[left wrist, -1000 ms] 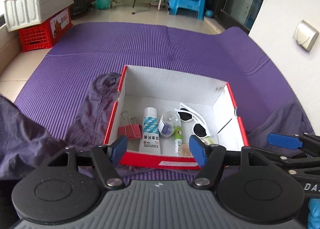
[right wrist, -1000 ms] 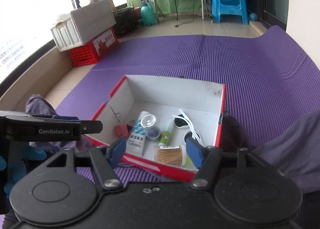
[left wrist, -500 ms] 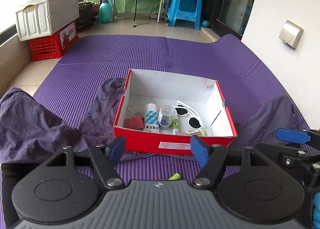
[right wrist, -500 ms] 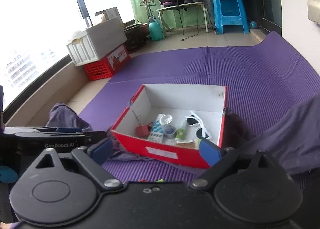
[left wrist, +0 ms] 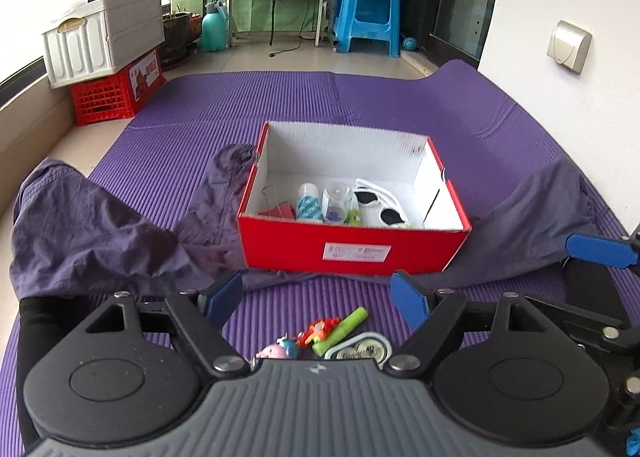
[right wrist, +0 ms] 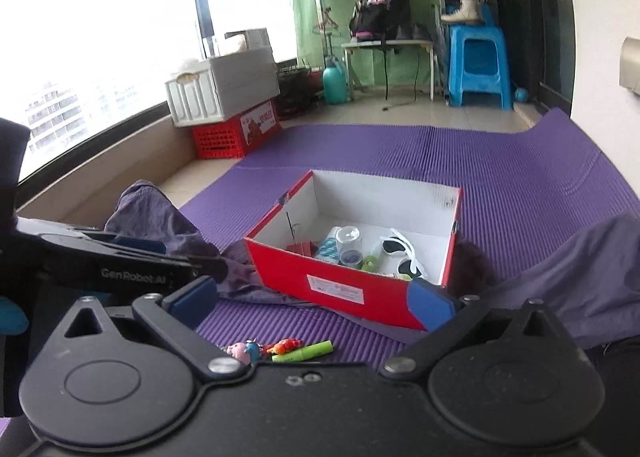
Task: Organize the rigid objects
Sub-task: 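Withdraw both tools from the box back toward the item pile, then move the left tool to the doll figurine while the right tool approaches the yellow box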
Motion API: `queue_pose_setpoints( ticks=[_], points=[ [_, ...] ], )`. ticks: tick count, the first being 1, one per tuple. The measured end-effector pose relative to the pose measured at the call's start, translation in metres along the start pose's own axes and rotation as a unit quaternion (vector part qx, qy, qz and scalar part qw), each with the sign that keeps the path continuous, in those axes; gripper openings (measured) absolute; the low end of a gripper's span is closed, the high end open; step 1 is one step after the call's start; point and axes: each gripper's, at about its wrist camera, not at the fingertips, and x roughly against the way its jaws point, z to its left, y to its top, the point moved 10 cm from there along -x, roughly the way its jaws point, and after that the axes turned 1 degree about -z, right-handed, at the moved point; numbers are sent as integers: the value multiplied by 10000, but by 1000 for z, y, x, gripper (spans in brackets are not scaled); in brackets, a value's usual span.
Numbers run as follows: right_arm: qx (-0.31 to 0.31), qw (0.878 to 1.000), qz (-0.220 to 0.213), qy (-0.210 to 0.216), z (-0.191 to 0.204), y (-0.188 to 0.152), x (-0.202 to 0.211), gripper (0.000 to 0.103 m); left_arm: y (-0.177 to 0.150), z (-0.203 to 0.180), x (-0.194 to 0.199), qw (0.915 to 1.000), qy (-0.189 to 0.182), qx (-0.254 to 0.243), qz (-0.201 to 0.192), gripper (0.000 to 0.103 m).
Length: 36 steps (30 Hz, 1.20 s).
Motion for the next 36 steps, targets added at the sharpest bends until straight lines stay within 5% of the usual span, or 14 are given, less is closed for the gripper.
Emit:
queue_pose_setpoints(
  ticks=[14,21,36],
  points=[
    [-168,9993,330,18,-2,-39,-9,103,-36,31,-12,9987,204,408,231,98],
    [-284,9947,985,59,-2,-75,-29,103,-67,46,-32,9966,447,394,565,98],
    [-72,9866,1625,148,12,-129,-71,100,-120,58,-93,9860,374,712,1459,98]
  ],
)
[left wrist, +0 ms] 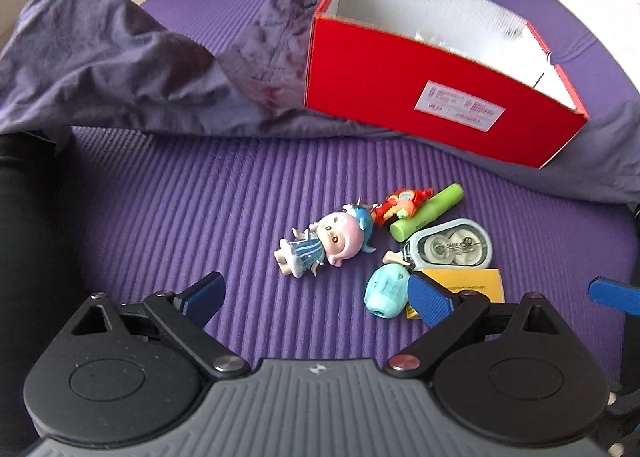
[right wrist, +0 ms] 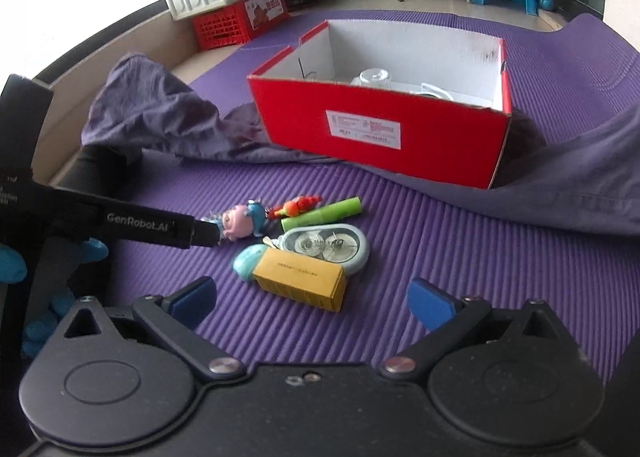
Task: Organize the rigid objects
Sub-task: 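Move the left tool to the doll figurine while the right tool approaches the yellow box, then grasp the doll figurine with the left tool while the right tool grasps the yellow box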
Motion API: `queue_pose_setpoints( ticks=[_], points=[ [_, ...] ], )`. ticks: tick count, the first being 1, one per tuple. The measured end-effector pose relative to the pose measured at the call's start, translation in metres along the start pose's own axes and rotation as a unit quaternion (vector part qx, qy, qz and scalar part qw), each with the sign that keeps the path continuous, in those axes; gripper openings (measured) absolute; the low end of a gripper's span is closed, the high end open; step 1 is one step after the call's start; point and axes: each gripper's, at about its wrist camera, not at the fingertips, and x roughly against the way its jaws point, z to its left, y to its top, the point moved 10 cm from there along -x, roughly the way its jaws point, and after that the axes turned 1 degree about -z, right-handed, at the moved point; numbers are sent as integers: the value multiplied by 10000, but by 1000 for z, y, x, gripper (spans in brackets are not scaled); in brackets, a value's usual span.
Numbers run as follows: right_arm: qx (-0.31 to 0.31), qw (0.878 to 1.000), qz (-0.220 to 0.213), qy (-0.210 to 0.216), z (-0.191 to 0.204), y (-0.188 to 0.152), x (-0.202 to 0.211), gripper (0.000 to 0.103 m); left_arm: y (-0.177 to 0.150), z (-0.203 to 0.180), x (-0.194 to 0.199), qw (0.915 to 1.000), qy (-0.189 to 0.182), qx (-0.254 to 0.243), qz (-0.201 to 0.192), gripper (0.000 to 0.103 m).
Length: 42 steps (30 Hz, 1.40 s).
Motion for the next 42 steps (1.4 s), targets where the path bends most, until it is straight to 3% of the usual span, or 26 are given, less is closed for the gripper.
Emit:
queue_pose_setpoints(
  ticks=[18,24,31,34,37,42],
  points=[
    [71,9983,573,60,4,-11,-60,85,13,11,-57,9995,-2,219,248,98],
    [59,9980,627,40,6,-9,-71,84,17,13,-62,9997,47,210,143,98],
    [168,9975,692,-26,11,-10,-82,74,16,11,-63,9999,101,77,25,97],
    [258,9973,687,-92,13,-10,-83,72,15,6,-58,10000,38,-31,-43,86],
    [299,9972,674,-108,12,-11,-82,65,15,-1,-53,9998,-78,-167,-105,68],
    [214,9971,722,-140,6,-13,-82,43,14,-1,-49,9994,-25,-295,-175,63]
  ],
)
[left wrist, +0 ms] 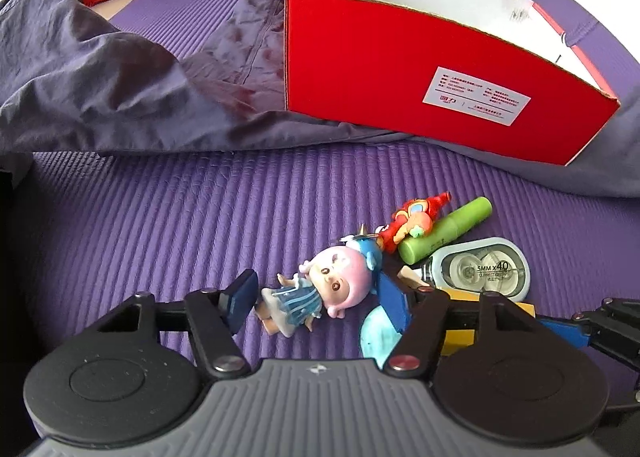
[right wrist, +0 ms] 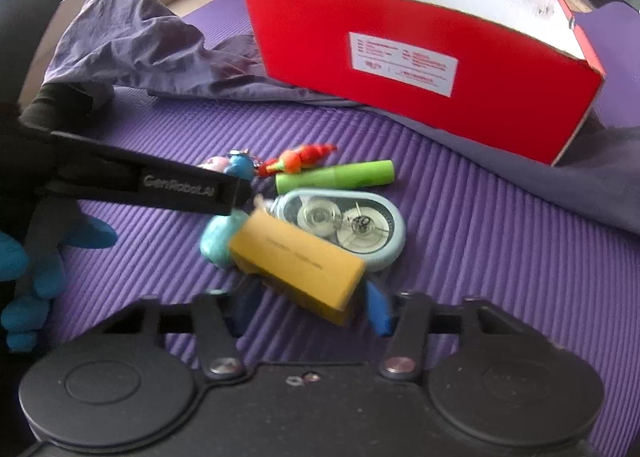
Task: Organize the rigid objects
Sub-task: 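Grasp the doll figurine with the left tool while the right tool grasps the yellow box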
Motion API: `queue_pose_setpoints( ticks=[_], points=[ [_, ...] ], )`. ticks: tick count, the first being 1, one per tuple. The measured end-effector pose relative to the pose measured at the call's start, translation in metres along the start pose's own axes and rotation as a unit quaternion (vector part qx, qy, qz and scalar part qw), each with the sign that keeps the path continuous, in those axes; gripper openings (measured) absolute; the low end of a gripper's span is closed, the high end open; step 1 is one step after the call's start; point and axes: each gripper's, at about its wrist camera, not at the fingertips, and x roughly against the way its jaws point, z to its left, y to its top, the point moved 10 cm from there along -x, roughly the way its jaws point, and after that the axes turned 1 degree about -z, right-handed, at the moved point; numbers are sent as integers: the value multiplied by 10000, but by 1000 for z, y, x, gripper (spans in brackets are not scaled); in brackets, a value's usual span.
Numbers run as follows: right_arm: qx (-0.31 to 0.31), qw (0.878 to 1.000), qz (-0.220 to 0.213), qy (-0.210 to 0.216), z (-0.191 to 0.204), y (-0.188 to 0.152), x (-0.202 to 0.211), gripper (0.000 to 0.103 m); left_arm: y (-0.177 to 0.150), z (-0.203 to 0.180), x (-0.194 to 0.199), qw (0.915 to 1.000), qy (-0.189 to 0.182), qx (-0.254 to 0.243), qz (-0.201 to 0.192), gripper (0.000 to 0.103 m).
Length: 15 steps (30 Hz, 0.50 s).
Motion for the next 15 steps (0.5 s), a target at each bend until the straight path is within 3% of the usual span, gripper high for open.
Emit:
queue_pose_setpoints(
  ticks=[5,7,10,13,14,15],
  points=[
    [21,10000,-34,35,1,-2,2,33,0,3,3,9999,-10,99,35,60],
    [11,9999,-55,126,3,-4,5,15,-1,4,5,9999,12,123,43,60],
    [28,9997,-55,257,6,-8,11,0,-2,6,8,9998,12,198,70,60],
    [178,9988,-28,460,12,-14,16,2,-3,8,10,9996,-33,279,92,60],
    [257,9987,-62,430,13,-15,17,7,-3,8,11,9995,-27,290,91,60],
    [333,9987,-104,374,13,-15,19,18,-2,9,11,9995,-24,297,90,60]
  ],
)
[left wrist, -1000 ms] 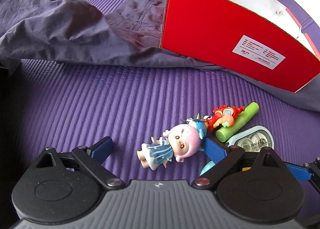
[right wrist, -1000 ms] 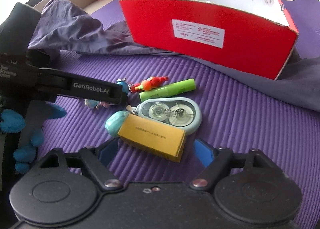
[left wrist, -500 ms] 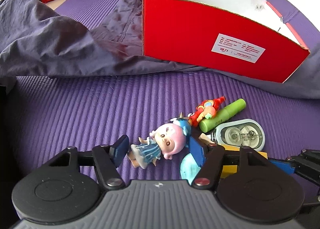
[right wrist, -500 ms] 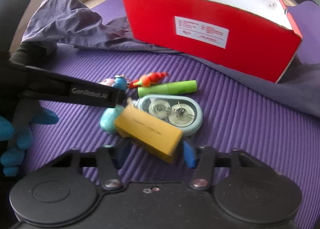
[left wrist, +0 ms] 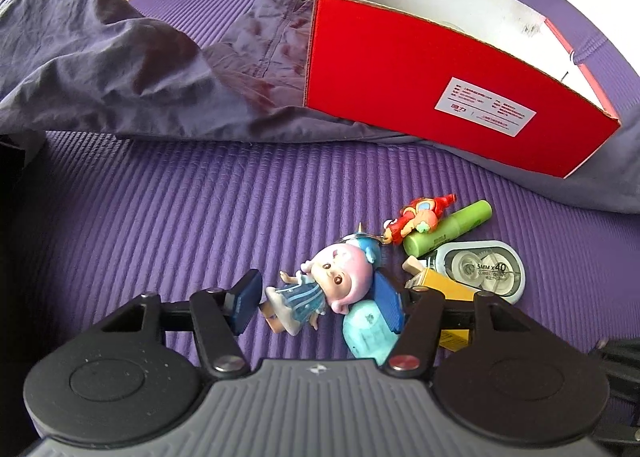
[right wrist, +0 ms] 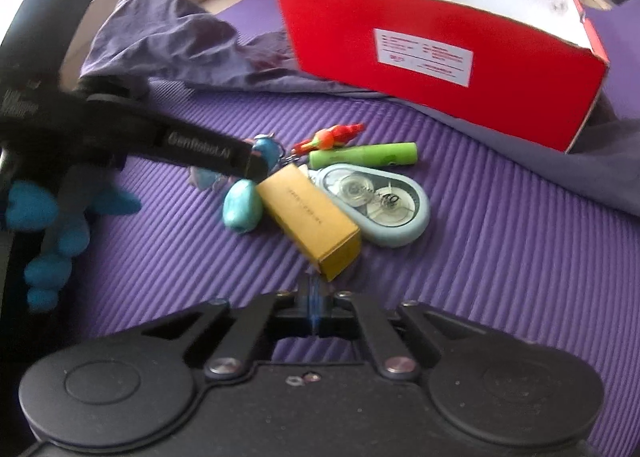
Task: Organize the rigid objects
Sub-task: 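Grasp the doll figurine with the left tool while the right tool grasps the yellow box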
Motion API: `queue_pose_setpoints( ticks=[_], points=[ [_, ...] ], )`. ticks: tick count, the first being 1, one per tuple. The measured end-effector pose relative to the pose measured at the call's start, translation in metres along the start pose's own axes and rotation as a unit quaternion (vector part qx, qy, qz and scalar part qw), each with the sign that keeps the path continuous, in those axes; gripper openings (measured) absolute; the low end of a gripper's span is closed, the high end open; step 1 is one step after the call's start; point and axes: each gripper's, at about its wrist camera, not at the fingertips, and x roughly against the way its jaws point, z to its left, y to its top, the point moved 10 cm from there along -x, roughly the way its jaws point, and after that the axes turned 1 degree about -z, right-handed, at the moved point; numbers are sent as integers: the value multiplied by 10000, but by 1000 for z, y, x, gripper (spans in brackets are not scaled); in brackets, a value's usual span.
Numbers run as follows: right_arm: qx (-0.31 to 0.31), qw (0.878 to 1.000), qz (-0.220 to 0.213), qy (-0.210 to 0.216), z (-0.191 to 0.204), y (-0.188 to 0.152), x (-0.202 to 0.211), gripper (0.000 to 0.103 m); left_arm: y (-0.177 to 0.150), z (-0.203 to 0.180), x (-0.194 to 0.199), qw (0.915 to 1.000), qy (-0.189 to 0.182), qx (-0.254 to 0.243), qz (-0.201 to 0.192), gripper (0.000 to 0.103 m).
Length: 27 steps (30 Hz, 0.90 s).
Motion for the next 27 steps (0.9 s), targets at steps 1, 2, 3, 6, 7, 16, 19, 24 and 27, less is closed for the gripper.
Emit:
queue_pose_setpoints(
  ticks=[1,2,3,6,7,16,19,24,27],
  points=[
    [43,10000,-18,-53,-1,1,1,30,0,0,0,10000,-2,11,-1,60],
    [45,9999,-35,-110,-2,2,2,35,0,1,0,10000,-3,20,0,60],
    [48,9999,-72,-123,-3,4,3,43,1,1,0,10000,-4,26,-2,60],
    [65,9999,-133,-86,-5,13,3,50,1,1,1,10000,-8,27,-15,60],
    [111,9998,-146,-108,-6,17,2,52,1,1,1,10000,-12,25,-17,60],
    [656,9977,-56,-137,-1,34,-14,51,0,3,-4,10000,-13,72,28,60],
    [703,9975,-36,-106,1,37,-19,49,0,3,-4,10000,-24,78,32,60],
    [787,9969,32,68,13,37,-19,42,1,3,-5,9999,-38,91,30,60],
    [890,9957,114,225,25,32,-19,41,1,3,-5,9999,-44,98,31,60]
  ],
)
